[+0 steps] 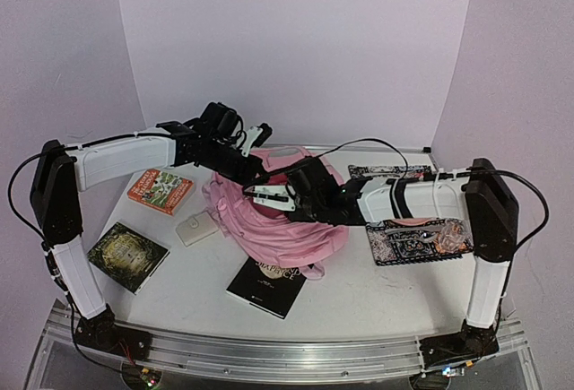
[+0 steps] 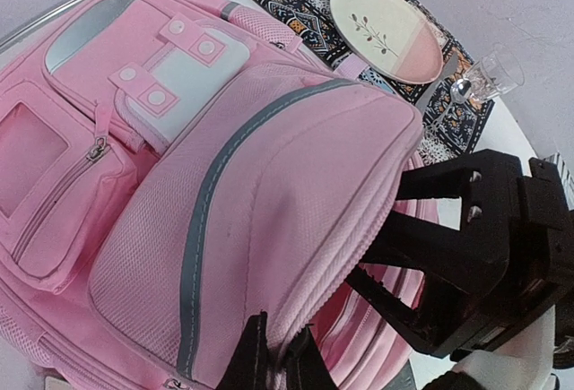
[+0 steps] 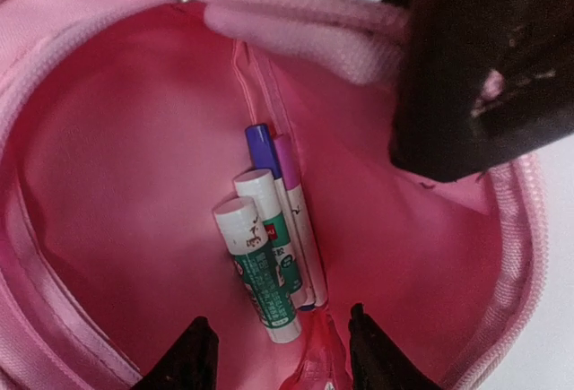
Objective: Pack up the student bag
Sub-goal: Place the glue stick in the upper front pocket of the bag, then set the student bag in the upper front pocket.
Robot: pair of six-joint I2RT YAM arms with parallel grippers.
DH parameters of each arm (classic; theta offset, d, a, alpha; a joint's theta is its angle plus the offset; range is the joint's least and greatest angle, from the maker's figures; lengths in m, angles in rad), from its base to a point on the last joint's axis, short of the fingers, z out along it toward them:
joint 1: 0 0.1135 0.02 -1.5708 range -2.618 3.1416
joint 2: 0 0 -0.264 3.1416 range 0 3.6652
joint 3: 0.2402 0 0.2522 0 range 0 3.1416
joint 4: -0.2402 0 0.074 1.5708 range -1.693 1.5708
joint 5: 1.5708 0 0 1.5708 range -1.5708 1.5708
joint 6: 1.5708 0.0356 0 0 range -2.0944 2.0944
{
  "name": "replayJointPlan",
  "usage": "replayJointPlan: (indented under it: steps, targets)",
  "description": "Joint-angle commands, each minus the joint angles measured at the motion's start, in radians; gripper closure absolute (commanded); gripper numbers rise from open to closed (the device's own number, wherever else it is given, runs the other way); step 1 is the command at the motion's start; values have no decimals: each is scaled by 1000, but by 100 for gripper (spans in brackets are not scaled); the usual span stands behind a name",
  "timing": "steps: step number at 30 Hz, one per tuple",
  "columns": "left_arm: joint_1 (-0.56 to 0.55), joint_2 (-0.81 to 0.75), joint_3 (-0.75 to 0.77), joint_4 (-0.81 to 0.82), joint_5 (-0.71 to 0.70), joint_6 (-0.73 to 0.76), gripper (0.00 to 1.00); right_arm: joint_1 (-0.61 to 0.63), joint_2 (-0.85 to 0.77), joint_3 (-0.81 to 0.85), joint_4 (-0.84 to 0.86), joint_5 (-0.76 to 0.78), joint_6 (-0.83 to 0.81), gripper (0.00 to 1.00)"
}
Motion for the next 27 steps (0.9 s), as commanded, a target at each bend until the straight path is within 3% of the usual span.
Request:
replayJointPlan:
  steps: [1, 7, 12, 17, 27]
  targets:
    - [-2, -70, 28, 64, 47, -32, 100, 8, -157, -44, -3, -66, 138, 47]
    - [-2, -74, 2, 67, 20, -61, 100, 5, -287, -116, -17, -160, 348, 36]
    - [-11, -92, -73, 88, 39, -96, 90, 3, -317, -138, -42, -209, 501, 32]
    - [-18, -173, -185, 123, 5, -141, 69, 3, -331, -141, -52, -273, 637, 28]
    - [15, -319, -391, 196, -141, -219, 45, 1, -276, -83, -109, -308, 827, 22]
